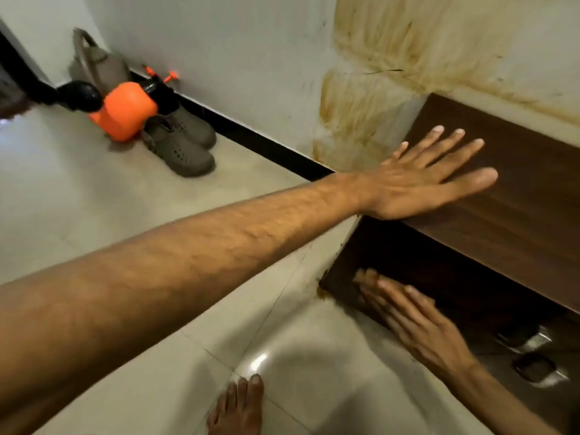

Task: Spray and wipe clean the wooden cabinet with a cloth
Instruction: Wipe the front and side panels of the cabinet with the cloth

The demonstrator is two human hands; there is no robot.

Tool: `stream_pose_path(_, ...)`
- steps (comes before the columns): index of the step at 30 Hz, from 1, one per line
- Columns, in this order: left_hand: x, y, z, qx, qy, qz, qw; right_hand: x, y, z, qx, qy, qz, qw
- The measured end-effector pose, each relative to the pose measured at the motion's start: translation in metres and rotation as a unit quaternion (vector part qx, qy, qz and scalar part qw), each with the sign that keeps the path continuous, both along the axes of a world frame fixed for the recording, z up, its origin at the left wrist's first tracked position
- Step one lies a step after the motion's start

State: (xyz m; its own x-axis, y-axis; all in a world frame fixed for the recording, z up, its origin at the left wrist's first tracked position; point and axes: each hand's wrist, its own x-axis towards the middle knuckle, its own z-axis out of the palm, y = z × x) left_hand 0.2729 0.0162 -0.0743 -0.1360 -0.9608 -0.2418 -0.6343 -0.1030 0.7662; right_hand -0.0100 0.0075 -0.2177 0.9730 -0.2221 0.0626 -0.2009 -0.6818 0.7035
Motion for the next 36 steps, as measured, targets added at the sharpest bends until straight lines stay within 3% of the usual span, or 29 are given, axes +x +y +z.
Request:
stream_pose_path(1, 0.005, -0.04, 0.05, -0.119, -0.066, -0.045, 0.99, 0.003, 0.0, 0.026, 0.039, -0.096, -0.019, 0.994)
stream_pose_path(2, -0.001, -0.052, 0.075, -0.179, -0.1, -0.089, 0.975, 0.008, 0.002, 0.051, 0.049, -0.168, -0.035, 0.984)
stream_pose_path(5, 0.02, -0.062, 0.081, -0.178, -0.119, -0.071, 0.974, 0.029, -0.005, 0.063, -0.047, -0.221, -0.026, 0.974)
stream_pose_path(6, 0.032, -0.051, 0.072, -0.184, -0.135, -0.075, 0.971, 0.037, -0.008, 0.049, -0.052, -0.188, -0.011, 0.981)
stream_pose_path(8, 0.04, -0.045, 0.06, -0.19, -0.175, -0.071, 0.963, 0.048, -0.012, 0.006, -0.069, -0.038, 0.039, 0.996)
stream_pose_path(11, 0.038, -0.027, 0.045, -0.202, -0.207, -0.091, 0.953, 0.042, -0.009, -0.056, 0.011, 0.219, 0.05, 0.974)
stream_pose_path(14, 0.043, -0.009, 0.026, -0.203, -0.179, -0.09, 0.959, 0.044, -0.007, -0.08, -0.009, 0.279, 0.036, 0.96)
stream_pose_path(16, 0.044, -0.008, 0.023, -0.175, -0.142, -0.081, 0.971, 0.053, -0.004, -0.061, -0.002, 0.226, 0.042, 0.973)
stream_pose_path(19, 0.046, -0.023, 0.043, -0.165, -0.092, -0.012, 0.982, 0.083, -0.002, 0.011, -0.014, 0.009, 0.01, 1.0)
stream_pose_path(22, 0.048, -0.034, 0.083, -0.204, -0.078, 0.04, 0.975, 0.109, -0.003, 0.098, -0.036, -0.153, 0.003, 0.988)
stream_pose_path(27, 0.035, -0.029, 0.121, -0.293, -0.091, 0.092, 0.947, 0.086, 0.005, 0.144, 0.001, -0.116, -0.033, 0.993)
stream_pose_path(32, 0.008, -0.02, 0.106, -0.278, -0.176, 0.009, 0.944, 0.012, 0.005, 0.173, 0.016, -0.1, -0.043, 0.994)
stream_pose_path(36, -0.019, -0.011, 0.102, -0.301, -0.221, -0.087, 0.924, -0.078, 0.013, 0.192, 0.064, -0.115, -0.113, 0.985)
